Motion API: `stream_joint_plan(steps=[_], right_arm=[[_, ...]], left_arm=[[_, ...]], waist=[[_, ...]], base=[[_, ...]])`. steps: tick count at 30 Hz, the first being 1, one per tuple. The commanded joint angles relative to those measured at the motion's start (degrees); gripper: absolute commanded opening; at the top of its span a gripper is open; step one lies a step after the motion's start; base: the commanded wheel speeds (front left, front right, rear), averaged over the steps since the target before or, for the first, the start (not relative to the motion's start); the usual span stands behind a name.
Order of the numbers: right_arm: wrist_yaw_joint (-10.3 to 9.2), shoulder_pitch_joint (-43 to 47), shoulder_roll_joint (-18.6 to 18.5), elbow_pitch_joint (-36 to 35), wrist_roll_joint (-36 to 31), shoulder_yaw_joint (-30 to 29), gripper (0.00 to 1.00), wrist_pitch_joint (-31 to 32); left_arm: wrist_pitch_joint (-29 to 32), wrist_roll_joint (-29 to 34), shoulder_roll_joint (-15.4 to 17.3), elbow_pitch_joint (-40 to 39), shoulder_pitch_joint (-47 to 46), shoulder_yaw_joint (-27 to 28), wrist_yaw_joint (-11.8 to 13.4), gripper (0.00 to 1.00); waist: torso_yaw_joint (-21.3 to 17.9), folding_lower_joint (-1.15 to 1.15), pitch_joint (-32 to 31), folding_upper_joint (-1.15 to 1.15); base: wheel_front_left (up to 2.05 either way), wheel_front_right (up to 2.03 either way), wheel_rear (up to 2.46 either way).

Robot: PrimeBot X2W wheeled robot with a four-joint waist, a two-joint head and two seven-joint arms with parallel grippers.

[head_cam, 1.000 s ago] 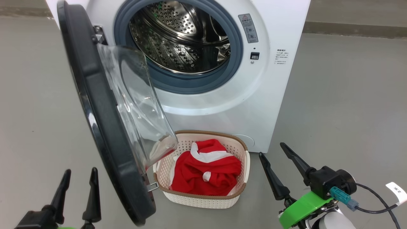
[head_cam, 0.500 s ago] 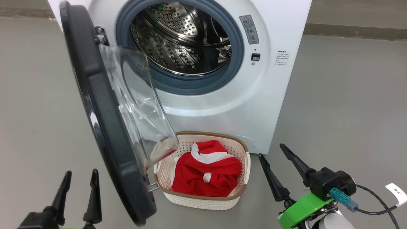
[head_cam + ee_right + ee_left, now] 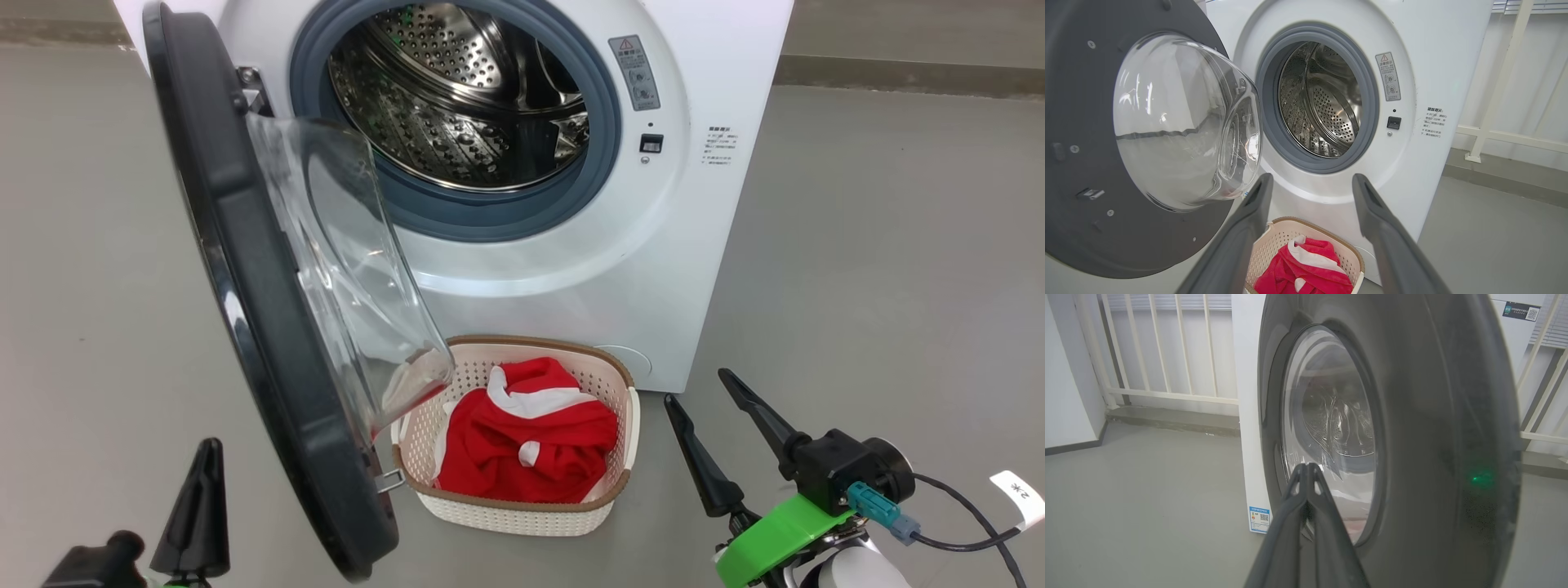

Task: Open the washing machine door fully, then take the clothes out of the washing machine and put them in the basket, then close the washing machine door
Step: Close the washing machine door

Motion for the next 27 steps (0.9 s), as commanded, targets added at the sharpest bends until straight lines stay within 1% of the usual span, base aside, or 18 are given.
stream_joint_plan(steps=[1, 3, 6, 10, 11, 13, 15, 17, 20, 23, 27], right_arm=[[0.02, -0.98, 0.00, -1.38, 0.24, 0.85, 1.00, -0.37], [0.02, -1.02, 0.00, -1.39, 0.21, 0.80, 1.00, -0.37], [0.02, -1.11, -0.01, -1.43, 0.16, 0.71, 1.00, -0.37], [0.02, -1.09, -0.11, -1.41, 0.11, 0.65, 1.00, -0.37], [0.02, -1.10, -0.11, -1.41, 0.09, 0.69, 1.00, -0.37], [0.02, -1.18, -0.10, -1.38, 0.03, 0.86, 1.00, -0.37], [0.02, -1.30, -0.13, -1.35, -0.12, 1.00, 1.00, -0.37], [0.02, -1.40, -0.27, -1.35, -0.24, 0.99, 1.00, -0.37], [0.02, -1.42, -0.53, -1.34, -0.35, 0.85, 1.00, -0.37], [0.02, -1.52, -0.58, -1.31, -0.35, 0.96, 1.00, -0.37], [0.02, -1.84, -0.56, -1.27, -0.22, 1.13, 1.00, -0.37]], left_arm=[[-0.66, -1.28, 0.10, -1.19, -2.12, 2.57, -0.60, 0.00], [-0.09, -4.61, -1.09, -1.52, -3.02, 3.59, -1.30, 0.00], [1.97, -11.42, -2.75, -2.53, -4.84, 5.59, -2.44, 0.00], [7.21, -25.62, -4.77, -3.71, -8.62, 9.11, -3.61, 0.00], [8.61, -29.15, -5.04, -4.10, -9.64, 10.01, -3.67, 0.00], [12.17, -37.85, -5.60, -4.44, -11.68, 12.09, -2.90, 0.00], [15.58, -44.86, -5.84, -4.92, -13.46, 13.71, -1.19, 0.00], [18.54, -49.92, -5.95, -5.77, -14.93, 14.86, 1.10, 0.00], [23.25, -56.67, -6.05, -6.94, -16.65, 16.13, 5.89, 0.00], [27.21, -62.10, -6.11, -8.51, -18.00, 17.18, 10.93, 0.00], [31.50, -67.91, -6.16, -11.39, -19.06, 17.82, 16.00, 0.00]], waist=[[-0.03, 0.00, 0.02, 0.00], [-0.08, 0.00, 0.05, 0.00], [-0.09, 0.00, 0.23, 0.00], [0.07, 0.00, 0.43, 0.00], [0.06, 0.00, 0.47, 0.00], [-0.04, 0.00, 0.52, 0.00], [-0.26, 0.00, 0.54, 0.00], [-0.46, 0.00, 0.55, 0.00], [-0.70, 0.00, 0.69, 0.00], [-1.02, 0.00, 1.04, 0.00], [-1.44, 0.00, 1.58, 0.00]], base=[[0.00, 0.00, 0.00], [0.00, 0.00, 0.00], [0.00, 0.00, 0.00], [0.00, 0.00, 0.00], [0.00, 0.00, 0.00], [0.00, 0.00, 0.00], [0.00, 0.00, 0.00], [0.00, 0.00, 0.00], [0.00, 0.00, 0.00], [0.00, 0.00, 0.00], [0.00, 0.00, 0.00]])
